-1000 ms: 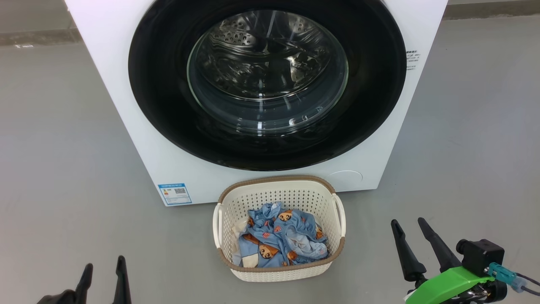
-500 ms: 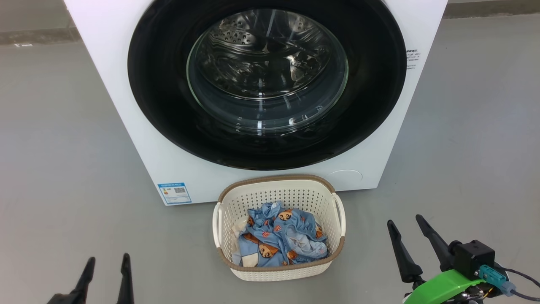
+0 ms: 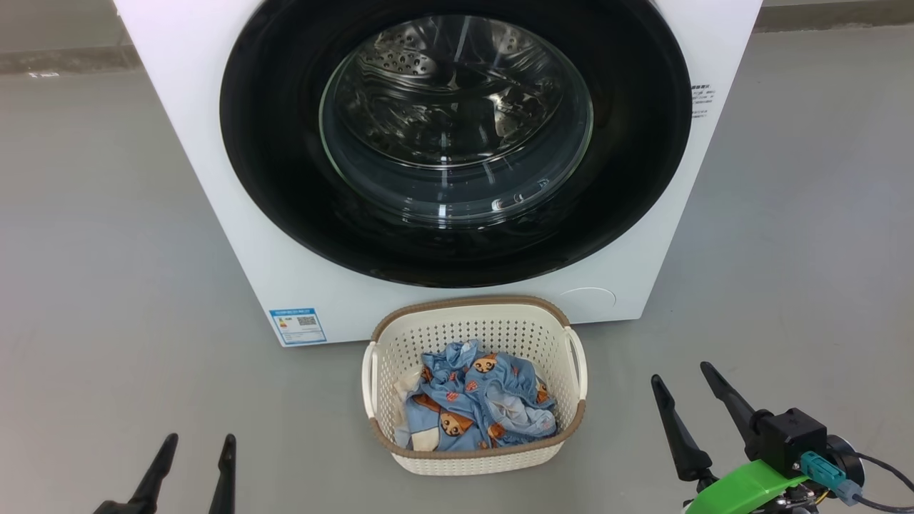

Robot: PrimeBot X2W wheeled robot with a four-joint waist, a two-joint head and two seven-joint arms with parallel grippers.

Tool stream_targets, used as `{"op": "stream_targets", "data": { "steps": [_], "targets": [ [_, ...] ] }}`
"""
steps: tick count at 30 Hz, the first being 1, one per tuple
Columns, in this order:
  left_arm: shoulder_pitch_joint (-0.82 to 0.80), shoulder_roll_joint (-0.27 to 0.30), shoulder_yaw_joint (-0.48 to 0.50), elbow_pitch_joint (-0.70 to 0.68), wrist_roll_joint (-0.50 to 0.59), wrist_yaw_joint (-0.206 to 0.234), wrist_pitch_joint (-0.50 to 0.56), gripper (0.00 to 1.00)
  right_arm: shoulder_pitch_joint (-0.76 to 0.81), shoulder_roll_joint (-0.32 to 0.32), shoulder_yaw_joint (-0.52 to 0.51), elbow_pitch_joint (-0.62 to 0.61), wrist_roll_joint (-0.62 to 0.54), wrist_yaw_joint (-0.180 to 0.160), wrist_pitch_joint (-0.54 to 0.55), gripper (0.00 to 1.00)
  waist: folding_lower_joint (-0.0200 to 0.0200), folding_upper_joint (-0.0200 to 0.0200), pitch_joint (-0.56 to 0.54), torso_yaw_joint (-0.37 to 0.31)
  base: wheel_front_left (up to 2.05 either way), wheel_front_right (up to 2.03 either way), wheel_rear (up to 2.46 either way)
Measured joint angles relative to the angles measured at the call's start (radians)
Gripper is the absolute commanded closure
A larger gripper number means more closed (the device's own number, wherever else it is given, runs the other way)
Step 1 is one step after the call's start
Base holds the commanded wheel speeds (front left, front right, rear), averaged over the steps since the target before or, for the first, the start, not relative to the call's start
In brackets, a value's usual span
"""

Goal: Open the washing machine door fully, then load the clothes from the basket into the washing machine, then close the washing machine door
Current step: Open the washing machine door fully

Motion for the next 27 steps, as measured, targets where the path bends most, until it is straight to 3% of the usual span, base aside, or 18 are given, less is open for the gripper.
{"op": "stream_targets", "data": {
  "steps": [27],
  "targets": [
    [0.0,-0.007,0.025,-0.016,-0.016,-0.013,0.0,0.0,0.0,0.009,-0.011,0.0,0.0,0.0,0.0,0.0,0.0,0.0,0.006,-0.012,0.09,0.09,-0.18]
  ]
}}
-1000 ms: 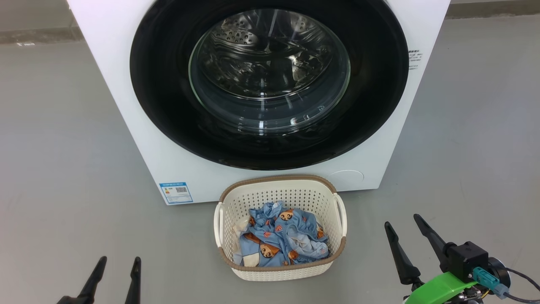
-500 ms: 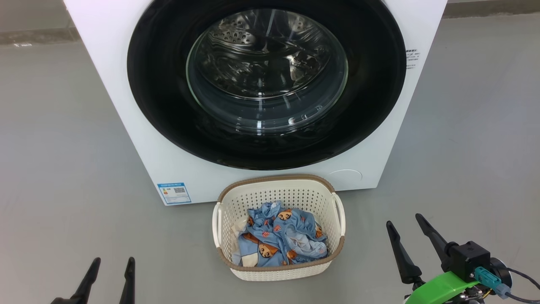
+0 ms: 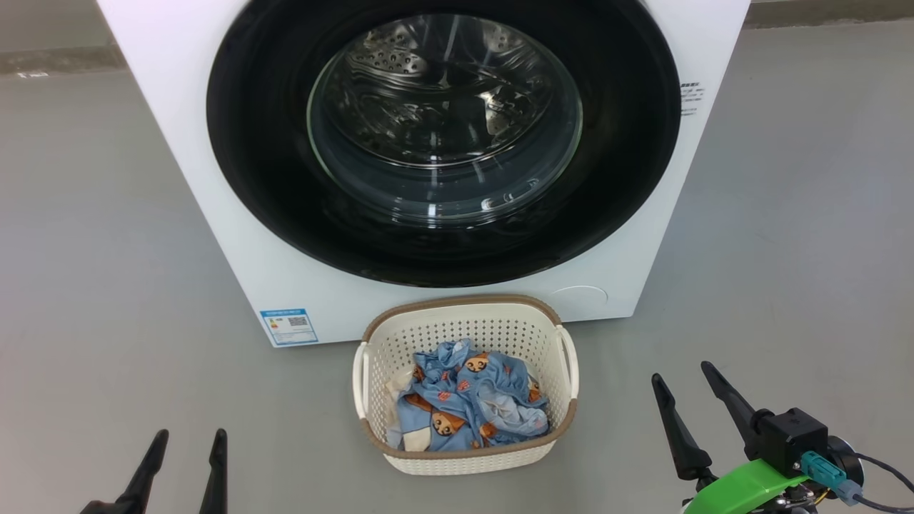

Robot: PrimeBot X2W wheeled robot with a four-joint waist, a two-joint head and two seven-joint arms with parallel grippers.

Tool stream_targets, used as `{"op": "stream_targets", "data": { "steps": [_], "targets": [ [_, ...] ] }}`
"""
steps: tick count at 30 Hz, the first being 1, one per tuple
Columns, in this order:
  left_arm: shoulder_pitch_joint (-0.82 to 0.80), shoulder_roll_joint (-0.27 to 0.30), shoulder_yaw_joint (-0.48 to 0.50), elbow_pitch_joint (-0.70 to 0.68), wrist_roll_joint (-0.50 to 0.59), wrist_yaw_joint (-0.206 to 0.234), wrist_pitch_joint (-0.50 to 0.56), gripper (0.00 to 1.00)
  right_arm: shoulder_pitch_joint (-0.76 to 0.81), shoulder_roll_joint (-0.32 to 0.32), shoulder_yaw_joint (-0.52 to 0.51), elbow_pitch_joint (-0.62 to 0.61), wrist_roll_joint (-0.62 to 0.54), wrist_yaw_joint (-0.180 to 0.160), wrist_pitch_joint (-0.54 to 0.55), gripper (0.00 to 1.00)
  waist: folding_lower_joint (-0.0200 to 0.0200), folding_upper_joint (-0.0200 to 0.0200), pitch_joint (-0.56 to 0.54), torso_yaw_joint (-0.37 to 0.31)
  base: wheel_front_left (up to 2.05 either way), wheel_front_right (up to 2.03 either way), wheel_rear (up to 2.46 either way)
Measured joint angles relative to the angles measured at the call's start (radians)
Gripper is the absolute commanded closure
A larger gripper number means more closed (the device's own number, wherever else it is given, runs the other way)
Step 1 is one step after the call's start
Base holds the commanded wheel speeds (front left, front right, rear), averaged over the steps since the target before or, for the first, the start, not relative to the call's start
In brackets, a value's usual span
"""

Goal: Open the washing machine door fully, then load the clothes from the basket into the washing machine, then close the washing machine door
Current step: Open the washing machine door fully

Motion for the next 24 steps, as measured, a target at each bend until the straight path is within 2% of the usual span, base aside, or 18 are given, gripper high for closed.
{"op": "stream_targets", "data": {
  "steps": [24],
  "targets": [
    [0.0,-0.002,0.001,-0.015,-0.022,0.01,-0.002,0.0,0.0,0.002,0.004,-0.006,0.001,0.0,0.0,0.0,0.0,0.0,0.011,-0.011,1.05,1.05,-2.09]
  ]
}}
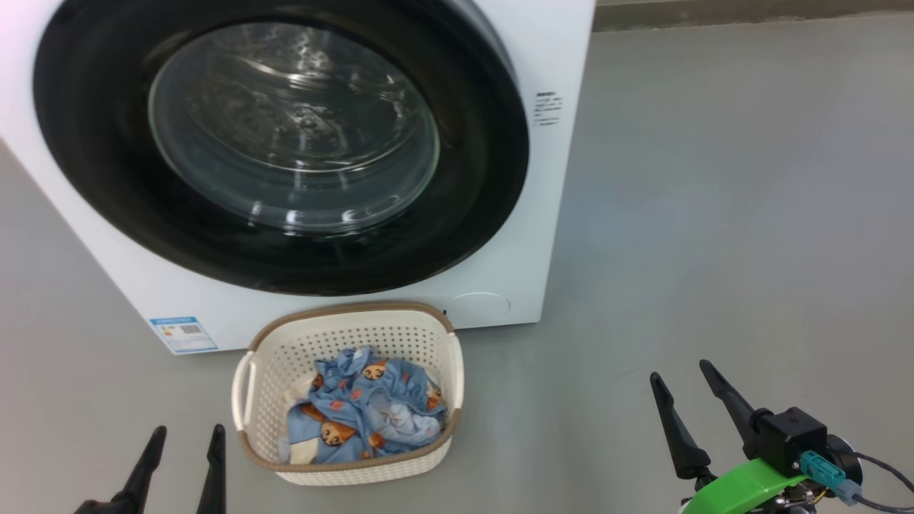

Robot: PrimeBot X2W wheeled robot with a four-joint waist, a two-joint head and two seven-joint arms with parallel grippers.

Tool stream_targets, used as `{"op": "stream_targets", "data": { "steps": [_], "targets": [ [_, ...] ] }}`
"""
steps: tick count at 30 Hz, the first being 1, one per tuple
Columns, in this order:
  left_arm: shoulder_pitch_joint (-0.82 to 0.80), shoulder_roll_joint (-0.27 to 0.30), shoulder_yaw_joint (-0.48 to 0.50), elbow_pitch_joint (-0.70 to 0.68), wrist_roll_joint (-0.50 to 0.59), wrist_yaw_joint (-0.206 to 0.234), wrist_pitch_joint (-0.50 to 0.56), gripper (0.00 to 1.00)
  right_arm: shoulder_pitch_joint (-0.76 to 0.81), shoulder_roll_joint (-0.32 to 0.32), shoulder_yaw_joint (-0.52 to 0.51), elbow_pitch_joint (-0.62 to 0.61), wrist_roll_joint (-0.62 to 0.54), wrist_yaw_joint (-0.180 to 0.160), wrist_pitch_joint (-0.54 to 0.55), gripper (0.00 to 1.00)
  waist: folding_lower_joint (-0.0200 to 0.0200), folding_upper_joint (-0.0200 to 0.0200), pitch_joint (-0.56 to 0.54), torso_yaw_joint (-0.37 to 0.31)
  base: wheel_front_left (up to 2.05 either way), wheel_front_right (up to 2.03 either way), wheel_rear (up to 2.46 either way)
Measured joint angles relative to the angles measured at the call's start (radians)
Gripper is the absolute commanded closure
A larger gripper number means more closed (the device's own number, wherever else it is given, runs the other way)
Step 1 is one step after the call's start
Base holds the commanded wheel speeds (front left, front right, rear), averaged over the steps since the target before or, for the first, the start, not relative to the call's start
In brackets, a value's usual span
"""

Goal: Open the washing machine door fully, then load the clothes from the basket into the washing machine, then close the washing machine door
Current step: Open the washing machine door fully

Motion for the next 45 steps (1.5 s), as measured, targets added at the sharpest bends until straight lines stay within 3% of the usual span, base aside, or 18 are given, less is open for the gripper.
{"op": "stream_targets", "data": {
  "steps": [29,30,31,32,45],
  "targets": [
    [0.0,0.0,0.001,0.004,-0.001,-0.002,0.0,0.0,0.0,0.001,0.001,-0.002,0.0,0.0,0.0,0.0,0.0,0.0,0.0,-0.002,0.08,0.08,-0.16],
    [0.0,0.0,0.002,0.004,-0.003,-0.002,0.0,0.0,0.0,0.001,0.001,-0.002,0.0,0.0,0.0,0.32,0.0,0.0,-0.001,-0.002,0.0,0.0,0.0],
    [0.0,0.0,0.002,0.004,-0.005,-0.002,0.0,0.0,0.0,0.001,0.001,-0.002,0.0,0.0,0.0,0.8,0.0,0.0,-0.001,-0.002,0.0,0.0,0.0],
    [0.0,0.0,0.002,0.004,-0.005,-0.002,0.0,0.0,0.0,0.001,0.001,-0.003,0.001,0.0,0.0,1.0,0.0,0.0,-0.001,-0.002,0.0,0.0,0.0],
    [0.0,0.0,0.003,0.008,-0.005,-0.008,0.0,0.0,0.0,0.012,-0.001,-0.014,0.056,0.0,0.0,1.0,0.0,0.0,0.004,0.002,0.0,0.0,0.0]
  ]
}}
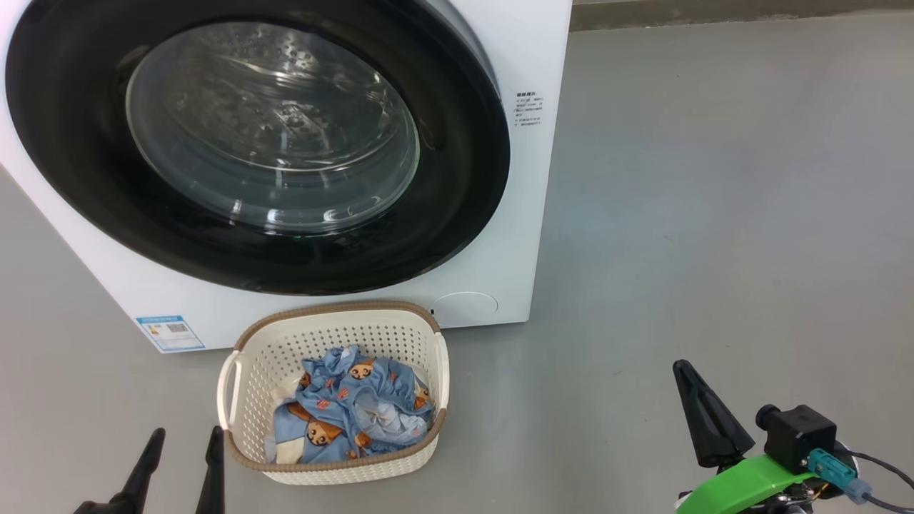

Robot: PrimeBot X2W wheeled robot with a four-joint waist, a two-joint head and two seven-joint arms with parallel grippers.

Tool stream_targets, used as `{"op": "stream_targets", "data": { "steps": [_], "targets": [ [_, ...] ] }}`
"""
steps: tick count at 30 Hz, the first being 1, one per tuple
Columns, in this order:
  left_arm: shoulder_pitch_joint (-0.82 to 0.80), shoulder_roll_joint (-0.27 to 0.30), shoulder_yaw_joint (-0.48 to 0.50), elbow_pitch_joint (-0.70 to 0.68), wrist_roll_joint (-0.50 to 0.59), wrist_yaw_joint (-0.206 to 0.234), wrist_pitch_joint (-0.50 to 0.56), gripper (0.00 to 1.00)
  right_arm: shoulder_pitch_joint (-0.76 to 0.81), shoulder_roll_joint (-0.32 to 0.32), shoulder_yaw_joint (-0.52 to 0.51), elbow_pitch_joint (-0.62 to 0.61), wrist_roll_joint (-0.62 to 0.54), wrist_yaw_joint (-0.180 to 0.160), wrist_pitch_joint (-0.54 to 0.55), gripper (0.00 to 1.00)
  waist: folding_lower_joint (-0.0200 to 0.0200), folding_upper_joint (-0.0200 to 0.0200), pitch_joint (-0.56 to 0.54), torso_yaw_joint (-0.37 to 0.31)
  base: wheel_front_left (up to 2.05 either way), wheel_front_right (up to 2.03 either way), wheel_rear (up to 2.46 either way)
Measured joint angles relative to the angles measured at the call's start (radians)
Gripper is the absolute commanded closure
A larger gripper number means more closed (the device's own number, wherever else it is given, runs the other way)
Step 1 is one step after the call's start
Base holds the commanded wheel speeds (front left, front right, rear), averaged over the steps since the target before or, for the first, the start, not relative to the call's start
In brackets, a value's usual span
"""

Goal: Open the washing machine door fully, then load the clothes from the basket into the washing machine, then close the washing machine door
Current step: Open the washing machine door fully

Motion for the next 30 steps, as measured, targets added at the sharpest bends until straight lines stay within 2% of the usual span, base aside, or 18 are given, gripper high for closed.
{"op": "stream_targets", "data": {
  "steps": [3,11,23,27,30],
  "targets": [
    [0.0,0.0,0.002,0.001,0.0,0.0,0.0,0.0,0.0,0.014,-0.011,0.001,0.046,0.0,0.0,1.0,0.0,0.0,0.0,0.0,0.0,0.0,0.0],
    [0.0,0.0,0.002,0.001,-0.01,0.0,0.0,0.0,0.0,0.045,-0.068,0.005,0.274,0.0,0.0,1.0,0.0,0.0,0.007,-0.005,0.0,0.0,0.0],
    [-0.001,0.0,0.002,0.003,-0.011,-0.002,0.0,0.0,-0.033,0.058,-0.213,0.107,0.819,0.0,-0.001,1.0,0.0,0.0,0.028,-0.007,0.0,0.0,0.0],
    [-0.004,0.0,0.001,0.003,-0.018,-0.009,0.0,0.0,-0.058,0.032,-0.241,0.141,0.966,0.0,-0.005,1.0,0.0,0.0,0.046,-0.003,0.0,0.0,0.0],
    [-0.011,0.0,0.001,0.003,-0.019,-0.011,0.0,0.0,-0.085,-0.012,-0.245,0.152,1.072,0.0,-0.007,1.0,0.0,0.0,0.064,0.002,0.0,0.0,0.0]
  ]
}}
